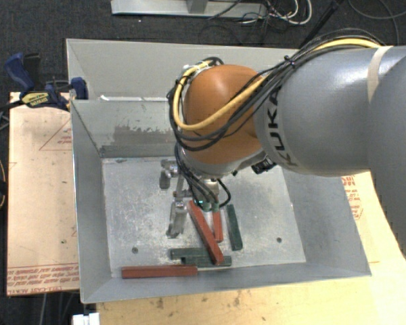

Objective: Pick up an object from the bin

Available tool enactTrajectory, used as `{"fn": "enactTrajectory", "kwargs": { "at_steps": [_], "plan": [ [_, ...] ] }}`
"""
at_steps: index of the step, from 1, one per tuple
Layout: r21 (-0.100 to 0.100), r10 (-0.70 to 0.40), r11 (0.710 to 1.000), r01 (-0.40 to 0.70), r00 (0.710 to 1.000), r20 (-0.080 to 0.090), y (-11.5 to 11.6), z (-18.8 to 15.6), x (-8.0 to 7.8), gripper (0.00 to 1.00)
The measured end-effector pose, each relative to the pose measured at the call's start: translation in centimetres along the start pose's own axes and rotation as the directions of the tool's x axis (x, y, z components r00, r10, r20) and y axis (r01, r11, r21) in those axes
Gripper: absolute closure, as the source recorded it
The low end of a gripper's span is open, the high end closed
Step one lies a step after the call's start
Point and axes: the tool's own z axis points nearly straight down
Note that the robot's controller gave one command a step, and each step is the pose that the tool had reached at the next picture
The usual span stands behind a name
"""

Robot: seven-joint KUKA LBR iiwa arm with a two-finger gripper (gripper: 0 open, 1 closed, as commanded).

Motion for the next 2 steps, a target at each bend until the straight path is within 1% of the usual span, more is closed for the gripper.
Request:
{"fn": "enactTrajectory", "kwargs": {
  "at_steps": [1, 2],
  "plan": [
    [-0.003, -0.084, 0.996, 0.084, 0.996, 0.01, -1.7, 2.4, 1.3, 0.0],
    [0.0, -0.278, 0.961, 0.278, 0.961, 0.003, -5.2, 8.2, 1.0, 0.0]
  ]
}}
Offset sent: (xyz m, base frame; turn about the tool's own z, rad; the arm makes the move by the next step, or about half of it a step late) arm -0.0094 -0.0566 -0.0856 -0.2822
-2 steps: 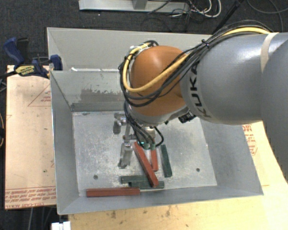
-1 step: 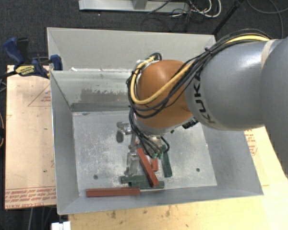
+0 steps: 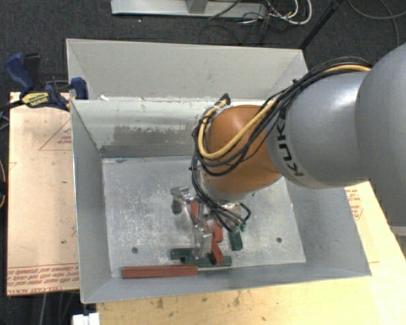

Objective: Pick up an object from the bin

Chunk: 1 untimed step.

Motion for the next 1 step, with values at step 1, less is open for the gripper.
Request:
{"fn": "enactTrajectory", "kwargs": {
  "at_steps": [1],
  "plan": [
    [-0.001, -0.089, 0.996, 0.089, 0.996, -0.005, -0.87, 0.73, 1.42, 0.0]
  ]
}}
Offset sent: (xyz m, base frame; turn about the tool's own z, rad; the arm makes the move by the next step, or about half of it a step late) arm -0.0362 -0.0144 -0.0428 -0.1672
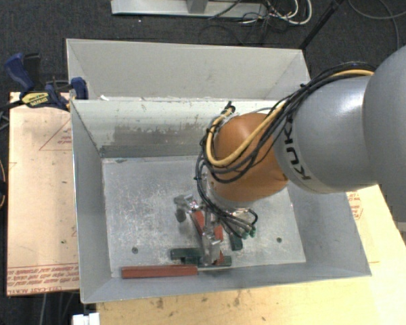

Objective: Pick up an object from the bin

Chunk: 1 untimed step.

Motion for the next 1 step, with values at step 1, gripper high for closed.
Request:
{"fn": "enactTrajectory", "kwargs": {
  "at_steps": [1],
  "plan": [
    [0.001, -0.065, 0.998, 0.065, 0.998, 0.008, 0.55, 2.68, 1.67, 0.0]
  ]
}}
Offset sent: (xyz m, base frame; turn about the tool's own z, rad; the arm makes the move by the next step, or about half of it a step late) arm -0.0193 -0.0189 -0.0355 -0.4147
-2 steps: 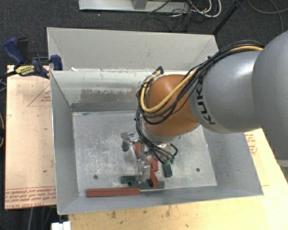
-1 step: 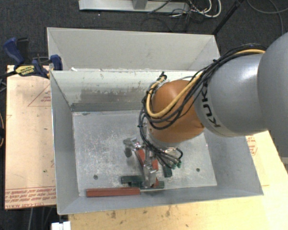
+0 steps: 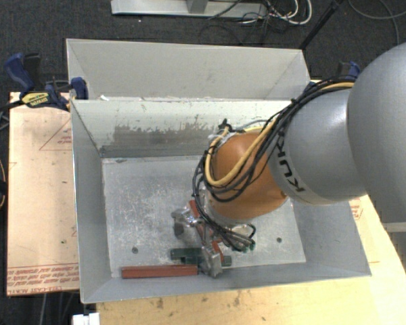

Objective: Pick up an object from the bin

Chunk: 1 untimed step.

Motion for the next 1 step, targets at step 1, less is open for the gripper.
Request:
{"fn": "enactTrajectory", "kwargs": {
  "at_steps": [1],
  "plan": [
    [0.006, -0.337, 0.941, 0.337, 0.941, 0.009, -1.67, 0.43, 0.37, 1.0]
  ]
}}
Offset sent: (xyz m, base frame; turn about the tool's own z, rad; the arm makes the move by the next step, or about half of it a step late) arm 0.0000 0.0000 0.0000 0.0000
